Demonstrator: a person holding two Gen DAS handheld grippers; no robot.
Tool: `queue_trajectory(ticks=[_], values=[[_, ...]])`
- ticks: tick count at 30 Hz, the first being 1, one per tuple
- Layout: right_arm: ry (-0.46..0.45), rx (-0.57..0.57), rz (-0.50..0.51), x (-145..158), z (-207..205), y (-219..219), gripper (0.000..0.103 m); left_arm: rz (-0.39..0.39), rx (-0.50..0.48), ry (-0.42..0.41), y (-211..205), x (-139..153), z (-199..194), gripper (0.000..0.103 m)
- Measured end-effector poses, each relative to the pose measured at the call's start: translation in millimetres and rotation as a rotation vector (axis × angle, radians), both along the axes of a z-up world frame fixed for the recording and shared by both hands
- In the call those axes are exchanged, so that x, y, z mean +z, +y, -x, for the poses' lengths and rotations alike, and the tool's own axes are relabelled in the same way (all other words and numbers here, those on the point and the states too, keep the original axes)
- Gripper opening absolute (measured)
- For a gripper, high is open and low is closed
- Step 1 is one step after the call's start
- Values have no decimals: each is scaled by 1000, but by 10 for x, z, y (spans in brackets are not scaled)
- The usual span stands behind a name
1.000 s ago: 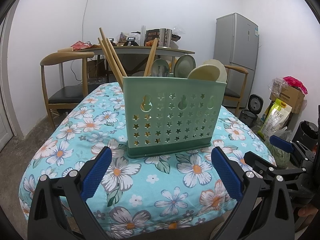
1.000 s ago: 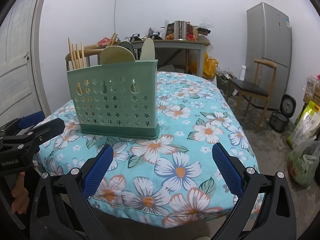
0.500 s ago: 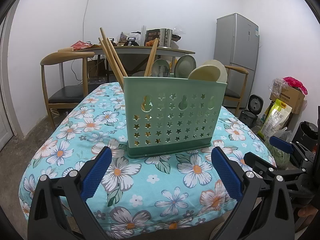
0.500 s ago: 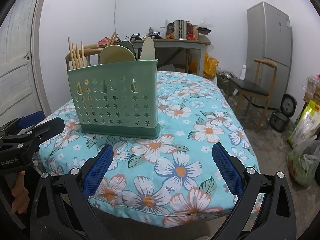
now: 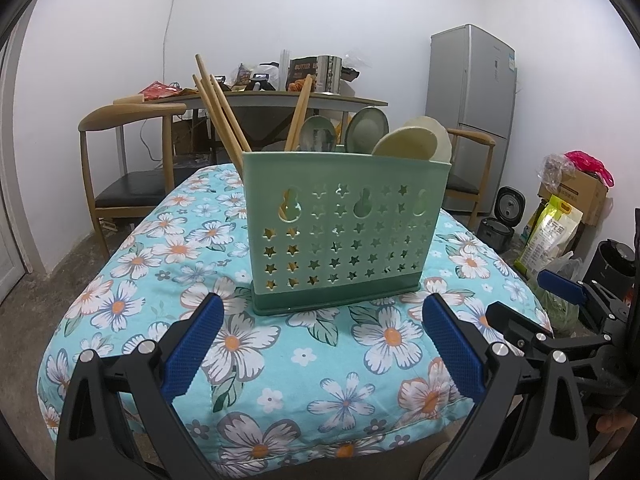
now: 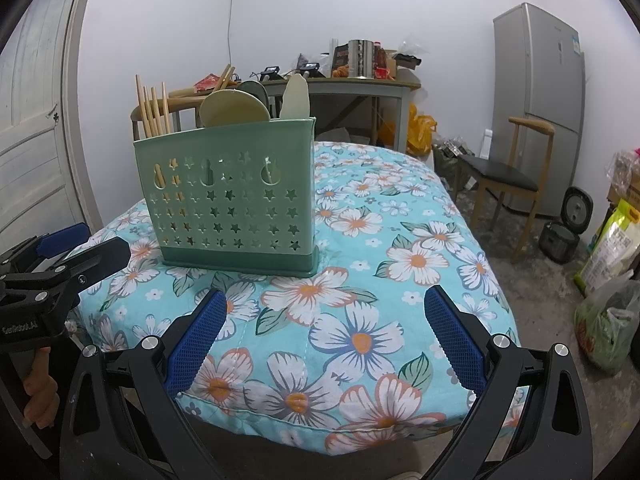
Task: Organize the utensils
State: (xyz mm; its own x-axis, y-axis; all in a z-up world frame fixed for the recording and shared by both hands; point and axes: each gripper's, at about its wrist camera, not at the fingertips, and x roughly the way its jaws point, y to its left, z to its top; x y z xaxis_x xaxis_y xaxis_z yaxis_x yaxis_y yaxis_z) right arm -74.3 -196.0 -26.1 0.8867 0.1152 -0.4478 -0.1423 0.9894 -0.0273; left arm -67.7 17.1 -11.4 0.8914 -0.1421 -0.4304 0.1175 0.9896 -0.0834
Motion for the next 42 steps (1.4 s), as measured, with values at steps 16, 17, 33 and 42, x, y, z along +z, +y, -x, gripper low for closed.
queue_trajectory(ticks=[16,17,33,42], values=[[1,0,2,-3,-2,5,95,-1,1,2,10,-4,-15,97],[1,0,1,-3,-3,6,95,-2,2,1,10,-1,-12,97],[3,3,4,22,-9,6,95,-2,0,1,9,-2,-15,97],[4,10,2,20,-16,-2,95,-3,1,2,8,-3,-16,97]])
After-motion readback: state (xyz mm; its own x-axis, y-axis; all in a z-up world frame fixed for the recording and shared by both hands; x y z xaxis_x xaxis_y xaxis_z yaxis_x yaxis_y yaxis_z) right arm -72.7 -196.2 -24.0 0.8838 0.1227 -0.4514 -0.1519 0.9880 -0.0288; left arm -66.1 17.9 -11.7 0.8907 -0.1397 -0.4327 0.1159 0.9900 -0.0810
